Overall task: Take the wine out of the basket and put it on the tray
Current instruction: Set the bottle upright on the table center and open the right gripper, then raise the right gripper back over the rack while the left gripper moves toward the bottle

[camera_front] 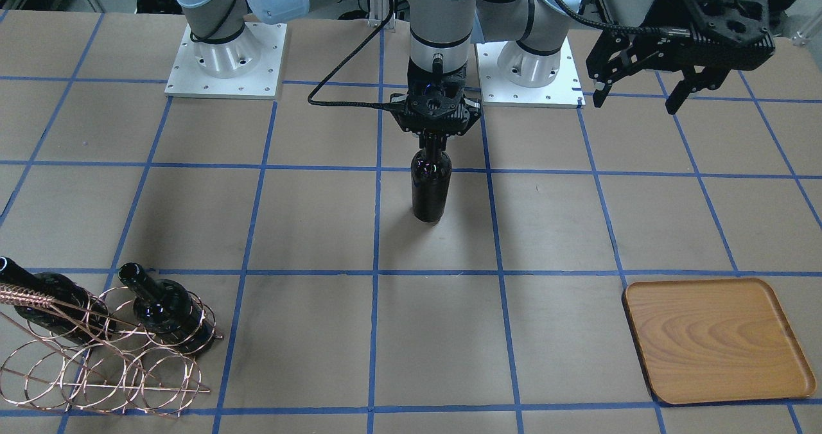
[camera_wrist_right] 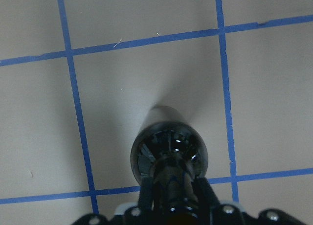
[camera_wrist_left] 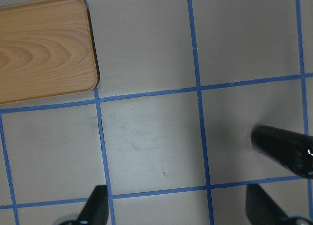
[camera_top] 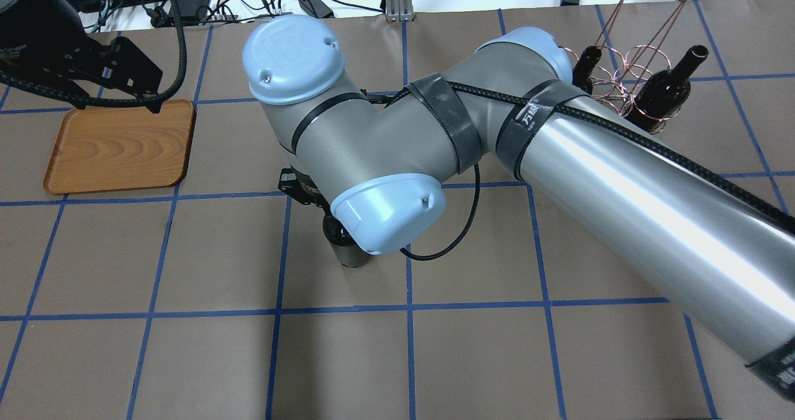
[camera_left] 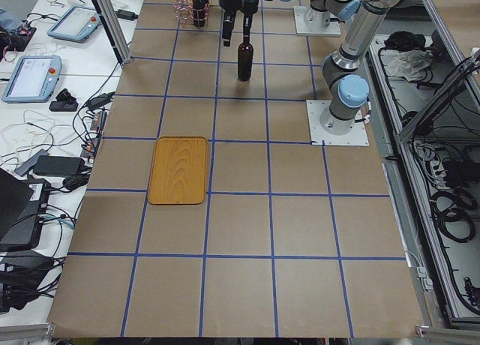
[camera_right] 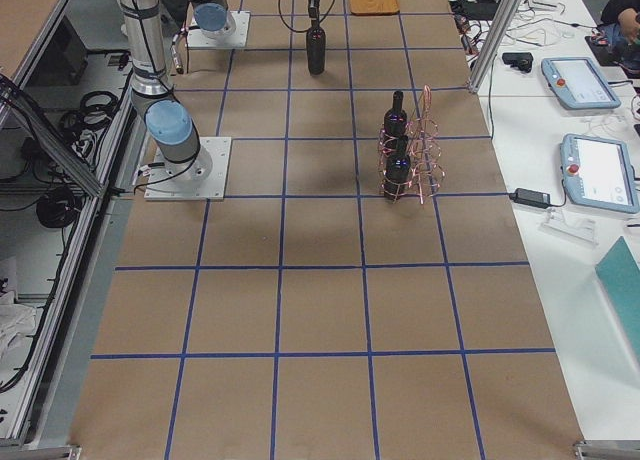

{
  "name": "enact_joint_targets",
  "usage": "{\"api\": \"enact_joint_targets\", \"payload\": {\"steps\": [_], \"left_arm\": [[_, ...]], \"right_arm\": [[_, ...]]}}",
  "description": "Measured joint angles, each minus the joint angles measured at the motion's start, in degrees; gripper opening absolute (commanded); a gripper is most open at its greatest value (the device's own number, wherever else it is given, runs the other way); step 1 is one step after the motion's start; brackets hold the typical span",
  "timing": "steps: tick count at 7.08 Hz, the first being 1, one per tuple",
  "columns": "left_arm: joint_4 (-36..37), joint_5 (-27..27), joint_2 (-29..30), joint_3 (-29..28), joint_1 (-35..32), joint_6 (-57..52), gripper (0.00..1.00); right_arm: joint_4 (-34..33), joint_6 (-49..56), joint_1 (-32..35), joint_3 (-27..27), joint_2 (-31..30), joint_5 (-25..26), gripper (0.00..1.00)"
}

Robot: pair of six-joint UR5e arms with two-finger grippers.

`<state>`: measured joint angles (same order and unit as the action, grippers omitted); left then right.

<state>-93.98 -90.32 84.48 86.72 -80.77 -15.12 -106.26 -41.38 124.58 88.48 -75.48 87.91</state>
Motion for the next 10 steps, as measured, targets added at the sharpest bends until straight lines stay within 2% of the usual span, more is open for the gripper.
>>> {"api": "enact_joint_targets", "payload": {"steps": [3,6,8,10], "left_arm": [[-0.1,0.0,-0.2,0.2,0.0,0.0,1.0],[-0.1,0.2,-0.2,0.3,-0.7,0.6,1.0],[0.1,0.7,0.4,0.4,-4.5,7.3,1.0],[3.1,0.3,2.1,0.4,-12.0,20.5,1.0]], "right_arm": [[0.2,0.6,-0.7,-1.1,-1.4,1.7,1.0],[0.7,6.7,-6.6,-3.7,-3.7,3.7,1.0],[0.5,18.8,-14.0,-4.0,-4.8,3.9,1.0],[0.7,31.9,-23.6,-4.0,-5.9,3.8,1.0]]}}
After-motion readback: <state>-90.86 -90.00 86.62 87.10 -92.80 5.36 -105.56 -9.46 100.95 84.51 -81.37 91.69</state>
